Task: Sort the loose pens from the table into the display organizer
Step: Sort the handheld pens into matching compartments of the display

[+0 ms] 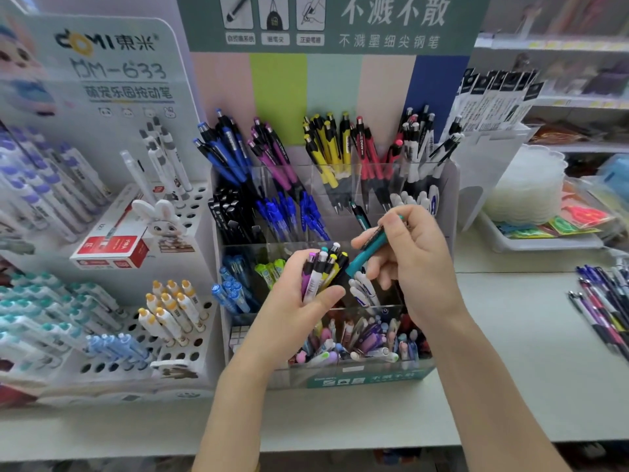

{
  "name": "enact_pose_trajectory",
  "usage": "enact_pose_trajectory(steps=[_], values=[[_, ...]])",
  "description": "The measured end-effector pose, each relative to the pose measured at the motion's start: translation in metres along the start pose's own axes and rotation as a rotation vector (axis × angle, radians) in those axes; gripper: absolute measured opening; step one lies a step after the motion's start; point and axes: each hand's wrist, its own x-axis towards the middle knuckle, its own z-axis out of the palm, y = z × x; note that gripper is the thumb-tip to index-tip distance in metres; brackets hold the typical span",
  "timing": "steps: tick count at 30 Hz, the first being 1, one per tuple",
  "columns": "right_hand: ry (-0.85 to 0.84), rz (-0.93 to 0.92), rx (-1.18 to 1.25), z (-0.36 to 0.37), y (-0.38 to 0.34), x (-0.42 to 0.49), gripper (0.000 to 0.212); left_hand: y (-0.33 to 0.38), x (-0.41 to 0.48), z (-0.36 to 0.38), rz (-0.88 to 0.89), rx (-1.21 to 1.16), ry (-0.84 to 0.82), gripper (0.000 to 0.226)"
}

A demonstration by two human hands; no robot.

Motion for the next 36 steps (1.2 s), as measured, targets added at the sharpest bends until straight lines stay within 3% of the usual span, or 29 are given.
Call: enact_pose_trajectory(steps=[5, 10, 15, 21, 26, 32, 36], values=[[0.027, 0.024, -0.066, -0.009, -0.007, 0.004, 0.012, -0.003, -0.001, -0.004, 0.051, 0.279, 0.033, 0.045], [-0.315, 0.01, -0.404, -0.006, -0.007, 0.0, 0.017, -0.001, 0.0, -0.004, 0.127, 0.44, 0.058, 0.058], [-0.404, 0.003, -0.519, -0.005, -0.004, 0.002, 0.017, 0.0, 0.001, -0.002, 0.097, 0.466, 0.011, 0.053], [-0.323, -0.002, -0.429, -0.006, 0.0, 0.003, 0.002, -0.002, 0.003, 0.0, 0.033, 0.347, -0.076, 0.045], [-0.043, 0.002, -0.247, -0.025, -0.014, 0.014, 0.008, -0.007, 0.0, -0.002, 0.002, 0.261, -0.098, 0.032], [-0.131, 0.088, -0.187, -0.017, 0.001, 0.012, 0.011, 0.003, 0.003, 0.009, 0.019, 0.171, -0.158, 0.039], [0.025, 0.014, -0.163, -0.023, -0.005, 0.016, 0.016, -0.003, 0.005, 0.006, 0.016, 0.185, -0.119, 0.033]])
